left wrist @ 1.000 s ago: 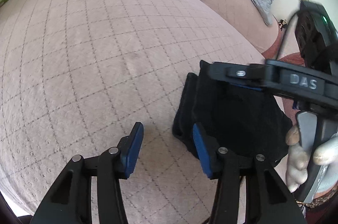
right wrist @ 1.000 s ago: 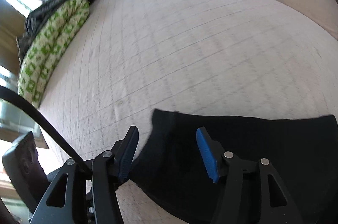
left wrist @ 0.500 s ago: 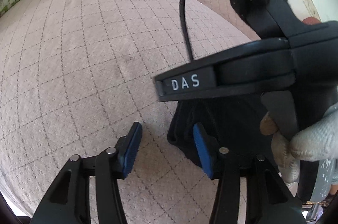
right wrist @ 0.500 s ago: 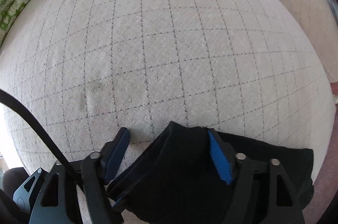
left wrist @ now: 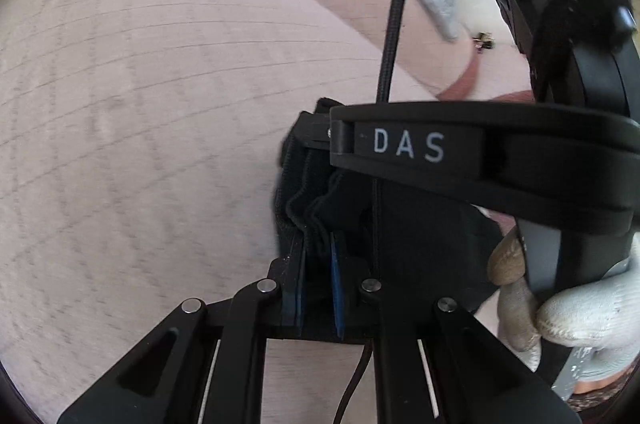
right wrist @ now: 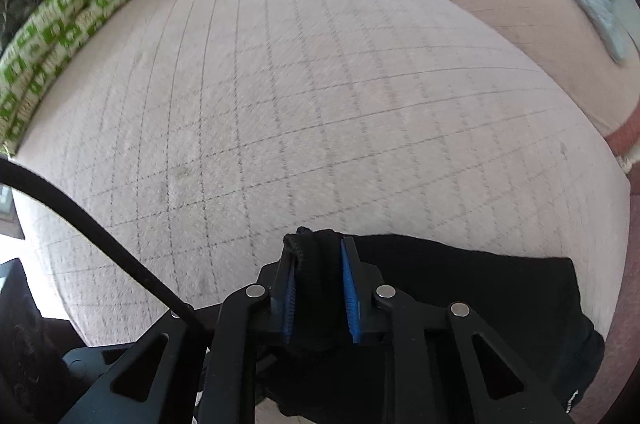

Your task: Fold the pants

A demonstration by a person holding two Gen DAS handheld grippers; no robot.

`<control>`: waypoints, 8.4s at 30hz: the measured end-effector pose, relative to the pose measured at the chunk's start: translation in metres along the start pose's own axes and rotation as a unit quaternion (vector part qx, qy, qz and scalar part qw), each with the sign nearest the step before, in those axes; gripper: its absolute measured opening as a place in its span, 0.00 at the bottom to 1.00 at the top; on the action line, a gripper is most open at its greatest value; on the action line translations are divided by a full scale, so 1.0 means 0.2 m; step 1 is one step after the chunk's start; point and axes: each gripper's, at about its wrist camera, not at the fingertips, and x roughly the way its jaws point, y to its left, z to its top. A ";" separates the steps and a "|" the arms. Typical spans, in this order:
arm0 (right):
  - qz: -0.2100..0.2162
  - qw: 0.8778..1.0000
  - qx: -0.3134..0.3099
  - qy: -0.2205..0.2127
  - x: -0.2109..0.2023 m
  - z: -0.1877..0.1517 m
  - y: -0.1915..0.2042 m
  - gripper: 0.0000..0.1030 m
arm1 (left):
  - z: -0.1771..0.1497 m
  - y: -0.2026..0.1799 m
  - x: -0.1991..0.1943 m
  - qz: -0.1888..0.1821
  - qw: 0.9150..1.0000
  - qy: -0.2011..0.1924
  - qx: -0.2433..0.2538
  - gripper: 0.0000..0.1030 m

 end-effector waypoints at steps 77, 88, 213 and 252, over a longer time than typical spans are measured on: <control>0.111 0.924 0.344 -0.121 0.03 -0.81 -1.21 0.02 | -0.18 -0.13 0.27 0.009 0.986 0.135 0.100 0.41; 0.095 0.911 0.346 -0.201 -0.33 -1.08 -1.12 0.40 | -0.16 -0.13 0.20 0.024 0.986 0.124 0.107 0.41; 0.055 0.963 0.097 -0.247 -0.36 -1.23 -0.52 0.58 | 0.40 -0.46 0.49 0.051 0.983 0.086 0.154 0.17; 0.132 0.855 0.404 -0.298 -0.51 -1.58 -1.33 0.62 | 0.16 -0.68 0.51 -0.123 0.978 0.095 0.137 0.77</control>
